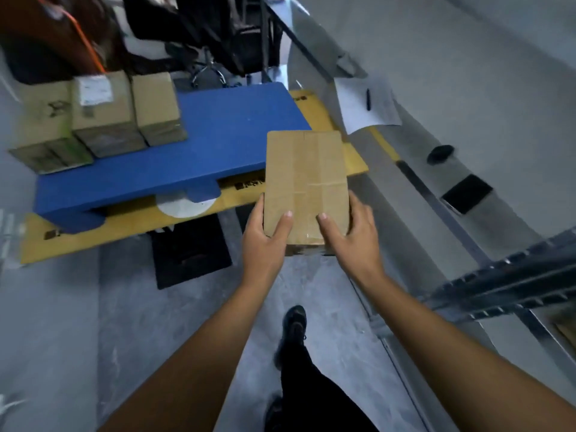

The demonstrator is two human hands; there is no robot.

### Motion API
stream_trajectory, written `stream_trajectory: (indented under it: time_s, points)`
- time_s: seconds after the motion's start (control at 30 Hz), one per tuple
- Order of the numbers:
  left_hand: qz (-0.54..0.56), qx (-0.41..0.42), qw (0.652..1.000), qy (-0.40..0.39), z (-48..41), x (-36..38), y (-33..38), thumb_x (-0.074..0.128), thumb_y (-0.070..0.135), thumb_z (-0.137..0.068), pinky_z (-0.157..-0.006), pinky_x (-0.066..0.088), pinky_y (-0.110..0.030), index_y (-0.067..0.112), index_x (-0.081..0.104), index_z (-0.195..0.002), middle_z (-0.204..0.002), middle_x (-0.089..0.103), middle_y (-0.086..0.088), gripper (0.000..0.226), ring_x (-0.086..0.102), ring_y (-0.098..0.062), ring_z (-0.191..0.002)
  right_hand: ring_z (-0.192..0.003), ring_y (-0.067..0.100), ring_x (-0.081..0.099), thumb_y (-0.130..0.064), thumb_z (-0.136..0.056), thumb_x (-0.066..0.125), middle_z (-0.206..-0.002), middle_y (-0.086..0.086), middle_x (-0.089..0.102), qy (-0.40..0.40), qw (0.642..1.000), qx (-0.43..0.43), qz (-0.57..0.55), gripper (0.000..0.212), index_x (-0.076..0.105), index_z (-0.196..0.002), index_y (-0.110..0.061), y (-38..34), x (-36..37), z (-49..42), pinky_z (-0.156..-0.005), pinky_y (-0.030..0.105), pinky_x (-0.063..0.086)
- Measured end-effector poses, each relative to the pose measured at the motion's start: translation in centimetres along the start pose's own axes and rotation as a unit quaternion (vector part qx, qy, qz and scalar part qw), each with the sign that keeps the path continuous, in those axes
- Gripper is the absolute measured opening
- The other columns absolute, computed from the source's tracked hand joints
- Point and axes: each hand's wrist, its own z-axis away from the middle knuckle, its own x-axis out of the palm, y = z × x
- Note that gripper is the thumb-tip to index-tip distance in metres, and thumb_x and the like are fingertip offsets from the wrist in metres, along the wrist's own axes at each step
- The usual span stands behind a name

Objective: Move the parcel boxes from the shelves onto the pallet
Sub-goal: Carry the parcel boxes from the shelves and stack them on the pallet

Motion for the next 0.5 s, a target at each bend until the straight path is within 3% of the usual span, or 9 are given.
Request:
stream_trajectory:
  time_s: [0.1,0.27,0.4,0.5]
  points:
    - [-0.005,-0.011,0.999,0.035,-5.3,-2.2,-0.6,0.069,0.041,-0.099,-0.108,0.052,-0.037,0.03,0.049,-0.154,-0.138,0.065,0.014,0.06,0.061,-0.003,-0.125,-0.116,-0.015,0.045,-0.047,-0.096,0.07,-0.135,-0.004,0.052,-0.034,0.999,-0.013,-0.015,0.064,0.045,-0.154,-0.033,-0.9,4.5,-5.2,-0.094,0.006,0.036]
    - [-0.029,-0.031,0.996,0.084,-14.9,-4.6,-1.4,0.069,0.048,-0.097,-0.113,0.048,-0.038,0.029,0.041,-0.159,-0.148,0.058,0.012,0.07,0.056,-0.005,-0.134,-0.128,0.003,0.046,-0.046,-0.097,0.069,-0.141,-0.001,0.053,-0.072,0.997,-0.03,-0.022,0.065,0.045,-0.155,-0.029,-2.7,11.3,-14.6,-0.108,0.027,0.043]
    - [-0.058,-0.032,0.992,0.105,-21.2,-5.9,-1.2,0.069,0.05,-0.096,-0.1,0.049,-0.022,0.043,0.05,-0.144,-0.129,0.062,0.029,0.052,0.057,0.013,-0.119,-0.131,0.002,0.045,-0.047,-0.099,0.066,-0.143,-0.001,0.052,-0.107,0.993,-0.025,-0.035,0.064,0.044,-0.157,-0.028,-3.9,15.2,-20.8,-0.115,0.036,0.042]
    - [-0.074,-0.038,0.991,0.105,-26.4,-6.9,-1.1,0.066,0.053,-0.096,-0.105,0.05,-0.03,0.037,0.047,-0.151,-0.137,0.061,0.019,0.061,0.058,0.001,-0.125,-0.132,0.007,0.047,-0.047,-0.1,0.063,-0.143,-0.001,0.053,-0.13,0.991,-0.025,-0.036,0.063,0.043,-0.156,-0.028,-4.8,18.1,-25.6,-0.114,0.04,0.044]
